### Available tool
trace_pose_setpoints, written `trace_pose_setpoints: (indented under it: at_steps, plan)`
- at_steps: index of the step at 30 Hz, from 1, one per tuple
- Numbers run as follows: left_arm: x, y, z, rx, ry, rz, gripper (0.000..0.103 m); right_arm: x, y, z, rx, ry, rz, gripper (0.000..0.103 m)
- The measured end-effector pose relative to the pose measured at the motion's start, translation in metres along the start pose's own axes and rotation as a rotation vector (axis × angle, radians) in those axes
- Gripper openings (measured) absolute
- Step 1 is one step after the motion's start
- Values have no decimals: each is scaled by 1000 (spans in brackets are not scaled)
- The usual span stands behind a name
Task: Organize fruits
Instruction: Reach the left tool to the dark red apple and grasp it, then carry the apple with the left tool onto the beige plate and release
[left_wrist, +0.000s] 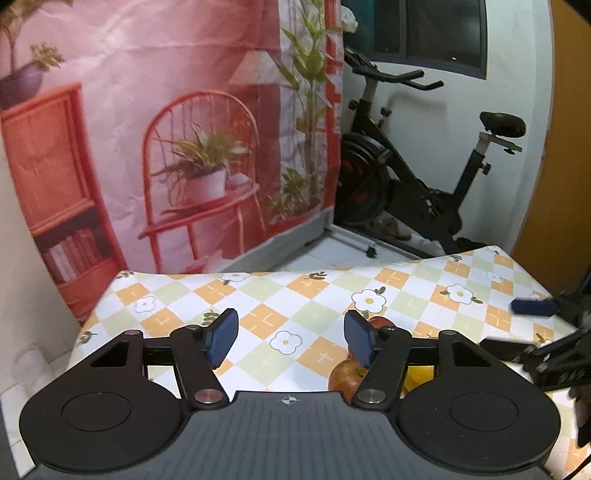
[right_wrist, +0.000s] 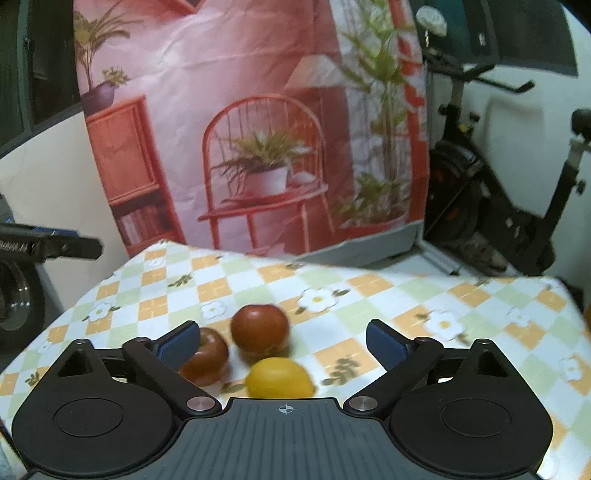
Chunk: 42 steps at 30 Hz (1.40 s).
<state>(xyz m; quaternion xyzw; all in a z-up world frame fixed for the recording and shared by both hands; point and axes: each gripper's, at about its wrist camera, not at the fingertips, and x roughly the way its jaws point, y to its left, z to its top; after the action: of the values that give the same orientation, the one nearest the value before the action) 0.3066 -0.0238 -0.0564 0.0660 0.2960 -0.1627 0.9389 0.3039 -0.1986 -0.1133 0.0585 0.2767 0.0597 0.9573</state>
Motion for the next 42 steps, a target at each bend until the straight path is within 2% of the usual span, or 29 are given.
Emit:
trace_pose_setpoints:
  at_steps: [3, 5, 8, 11, 16, 21, 28, 33, 42]
  plan:
    - [12, 9, 0, 27, 16, -49, 62, 20, 10, -2, 14, 41, 19, 81]
    - [21, 14, -4, 40, 25, -96, 61, 31, 16, -4, 19, 62, 36, 78]
    - [40, 22, -11, 6, 64, -178, 51, 49, 27, -5, 4, 92, 59, 72]
    - [59, 21, -17, 0, 104, -207, 42, 64, 33, -4, 10, 123, 93, 67]
    - [88, 20, -24, -30, 175, -266, 40, 84, 45, -7, -8, 171, 131, 58]
    - [104, 18, -27, -48, 217, -310, 40, 96, 53, -11, -24, 200, 145, 56]
    - [122, 25, -34, -141, 298, -380, 40, 104, 58, -16, -38, 229, 160, 51]
    - [131, 27, -36, -201, 333, -420, 40, 110, 60, -18, -35, 247, 158, 51]
    - [143, 24, -40, -254, 382, -460, 40, 120, 64, -16, -4, 280, 145, 54]
